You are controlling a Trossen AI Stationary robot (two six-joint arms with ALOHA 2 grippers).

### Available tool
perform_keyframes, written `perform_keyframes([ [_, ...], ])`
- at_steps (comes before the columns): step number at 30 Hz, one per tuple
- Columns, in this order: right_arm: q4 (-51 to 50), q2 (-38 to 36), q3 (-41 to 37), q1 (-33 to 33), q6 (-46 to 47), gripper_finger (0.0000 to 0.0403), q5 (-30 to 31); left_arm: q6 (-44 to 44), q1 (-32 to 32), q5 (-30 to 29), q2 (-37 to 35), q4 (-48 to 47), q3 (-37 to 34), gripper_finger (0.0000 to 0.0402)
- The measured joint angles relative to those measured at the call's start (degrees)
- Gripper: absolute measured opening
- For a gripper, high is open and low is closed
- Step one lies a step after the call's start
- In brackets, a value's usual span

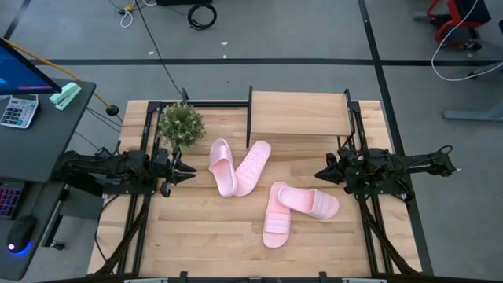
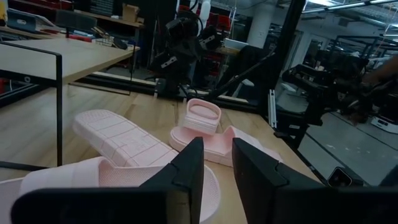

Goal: Pick and place slides into the shelf
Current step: Put the bottom right pink slide on the shelf

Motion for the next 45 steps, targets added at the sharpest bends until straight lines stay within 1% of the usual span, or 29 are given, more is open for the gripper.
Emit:
perform_keyframes([
  [2, 0.0, 0.0, 0.0, -0.02, 4.66, 0.0021, 1.13, -0.11, 0.01, -0.01, 0.0, 0.0, -0.02, 0.0091],
  [7, 0.11, 0.0, 0.0, 0.07, 15.03, 0.0013, 1.25, -0.17, -0.01, -0.03, 0.02, 0.6, 0.0, 0.0084],
  [9, 0.19, 0.0, 0.0, 0.07, 17.5, 0.0008, 2.26, -3.14, -0.01, -0.01, 0.0, 1.51, 0.0, 0.0081],
  [11, 0.67, 0.02, 0.0, 0.09, 20.32, 0.0004, 5.09, -7.76, 0.01, -0.69, 0.0, 1.9, -0.01, 0.0079],
  [13, 2.21, 0.02, 0.0, 0.09, 21.7, 0.0004, 8.29, -10.59, 0.03, -2.77, 0.02, 2.3, -0.01, 0.0078],
  [16, 2.73, 0.4, 1.34, 0.09, 20.34, 0.0005, 11.82, -13.46, 0.03, -4.38, 0.01, 5.14, -0.01, 0.0079],
  [19, 1.86, 2.44, 5.01, 0.09, 14.62, 0.0004, 12.96, -14.21, 0.03, -5.08, 0.0, 7.97, 0.0, 0.0079],
  [23, -3.69, 8.19, 11.87, 0.09, 8.58, 0.0003, 12.44, -14.18, 0.03, -5.51, 0.35, 6.99, 0.47, 0.0078],
  [26, -8.83, 13.74, 17.52, 0.09, 7.5, 0.0011, 9.35, -14.15, 0.03, -5.68, 2.3, 7.42, 2.25, 0.0084],
  [29, -16.23, 19.57, 22.96, 0.09, 10.24, 0.0021, 4.6, -14.13, 0.03, -6.12, 5.77, 7.17, 4.52, 0.0091],
  [34, -26.09, 27.8, 30.21, 0.09, 15.91, 0.0031, -2.23, -14.16, 0.03, -8.76, 13.63, 7.26, 9.99, 0.01],
  [39, -27.28, 32.99, 33.86, 0.09, 16.54, 0.0032, -3.91, -13.96, 0.06, -9.12, 23.73, 7.37, 18.24, 0.0107],
  [45, -27.26, 35.32, 37.16, 0.04, 12.21, 0.0033, -4.0, -8.06, 0.06, -8.98, 35.53, 7.02, 28.94, 0.0116],
])
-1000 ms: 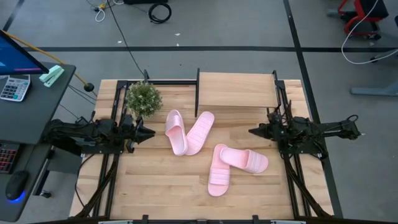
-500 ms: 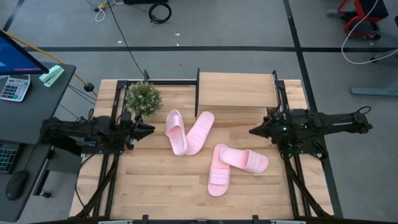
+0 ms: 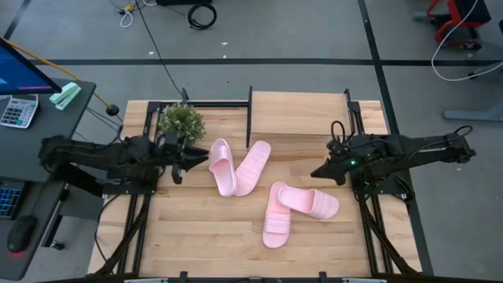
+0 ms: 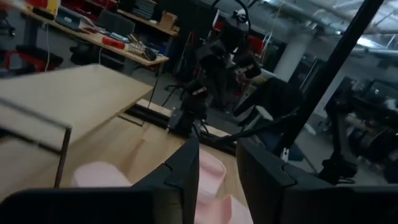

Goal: Pick and place slides into the shelf
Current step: Put the bottom right pink slide on the shelf

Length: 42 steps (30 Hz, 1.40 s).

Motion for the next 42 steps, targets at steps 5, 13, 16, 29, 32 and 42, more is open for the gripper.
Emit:
perform_keyframes([
  [5, 0.03, 0.24, 3.05, 0.0, -2.85, 0.0034, 0.03, 2.87, 0.0, 0.16, 7.26, -7.83, 10.13, 0.0126],
  [13, 0.09, 1.56, 11.0, 0.0, -15.57, 0.0034, 4.64, 8.28, -0.01, 0.52, 15.6, -22.07, 26.13, 0.0125],
  [16, -0.68, 3.08, 15.18, 0.0, -21.68, 0.0034, 6.66, 10.56, 0.0, 0.49, 18.09, -26.08, 31.19, 0.0124],
  [29, -14.39, 13.27, 34.29, 0.0, -40.74, 0.0094, 7.9, 10.41, 0.68, 0.69, 24.96, -36.8, 38.79, 0.0134],
  [32, -14.7, 15.03, 36.79, 0.0, -41.85, 0.0111, 7.89, 10.38, 0.71, 2.2, 25.78, -37.57, 38.79, 0.0132],
  [42, -22.2, 16.5, 37.74, 0.0, -38.43, 0.0133, 7.83, 8.92, 1.05, 3.57, 26.39, -43.66, 38.79, 0.0128],
])
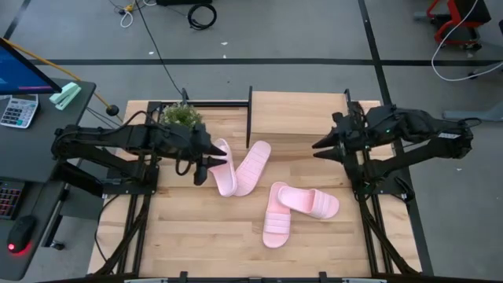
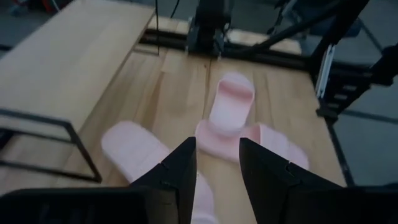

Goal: Pick and place slides into the shelf
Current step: Put the bottom right pink slide on the shelf

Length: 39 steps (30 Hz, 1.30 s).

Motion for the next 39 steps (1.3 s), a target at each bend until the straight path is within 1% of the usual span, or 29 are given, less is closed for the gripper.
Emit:
perform_keyframes([
  [7, -9.81, 0.6, 0.0, 0.01, 15.39, 0.0133, -0.04, 0.05, 2.46, -0.01, 0.0, -0.74, 0.0, 0.0128],
  [13, -19.82, 0.61, 0.0, 0.04, 24.2, 0.0133, -0.02, 0.07, 4.99, -0.01, 0.0, -0.73, 0.0, 0.0122],
  [17, -24.07, 0.84, -0.02, 0.04, 28.05, 0.0133, -0.01, 0.12, 6.22, -0.01, 0.0, -0.71, 0.0, 0.0125],
  [21, -24.29, 1.74, -0.02, 0.04, 30.99, 0.0133, 0.31, 0.16, 6.95, -0.01, 0.0, -0.69, -0.01, 0.013],
  [26, -24.48, 4.78, -0.02, 0.04, 32.96, 0.0133, 0.18, 0.15, 7.33, -0.03, 0.0, -0.71, -0.02, 0.0127],
  [31, -28.03, 8.48, -0.04, 0.43, 35.85, 0.0132, -1.05, 0.03, 7.29, -0.01, 0.0, -0.83, -0.04, 0.0122],
  [36, -30.94, 11.06, -0.09, 1.76, 37.86, 0.0132, -0.99, -0.3, 7.28, -0.04, 0.0, -2.17, -0.04, 0.0127],
  [39, -30.99, 11.25, -0.72, 3.06, 41.22, 0.0132, -0.1, -0.98, 7.28, -0.01, 0.0, -3.85, -0.07, 0.0132],
])
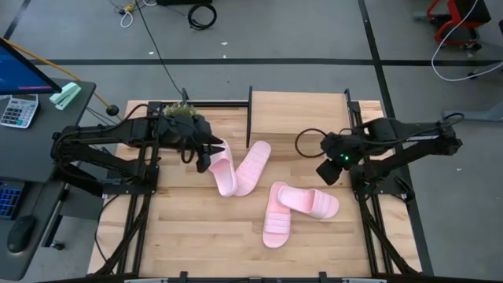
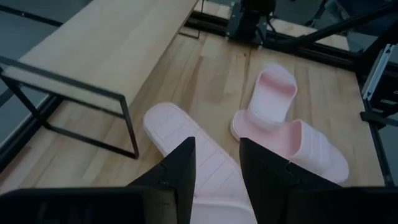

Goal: Pick and place slides into the shelf
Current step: Put the bottom right pink slide on the shelf

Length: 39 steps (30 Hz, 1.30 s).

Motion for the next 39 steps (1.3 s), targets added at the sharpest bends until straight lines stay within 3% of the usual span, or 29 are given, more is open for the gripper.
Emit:
perform_keyframes([
  [7, 1.01, -4.16, -9.16, 6.57, 14.12, 0.0132, 0.24, -0.06, 0.0, -0.01, 0.0, -0.66, 0.0, 0.0132],
  [14, 12.38, -8.94, -20.9, 16.26, 31.71, 0.0132, 0.55, 0.09, 0.0, 0.0, 0.0, -0.68, 0.0, 0.013],
  [28, 23.81, -9.52, -33.52, 31.26, 57.36, 0.0134, 1.11, 0.09, 0.0, -0.02, 0.02, -0.66, -0.02, 0.013],
  [33, 30.83, -9.5, -37.85, 33.34, 63.08, 0.0158, 5.27, -0.05, 0.0, -0.02, 0.02, -0.66, -0.02, 0.0129],
  [39, 35.06, -9.5, -41.77, 34.66, 65.68, 0.0218, 9.13, -0.1, 0.0, -0.02, 0.02, -0.66, -0.02, 0.0135],
])
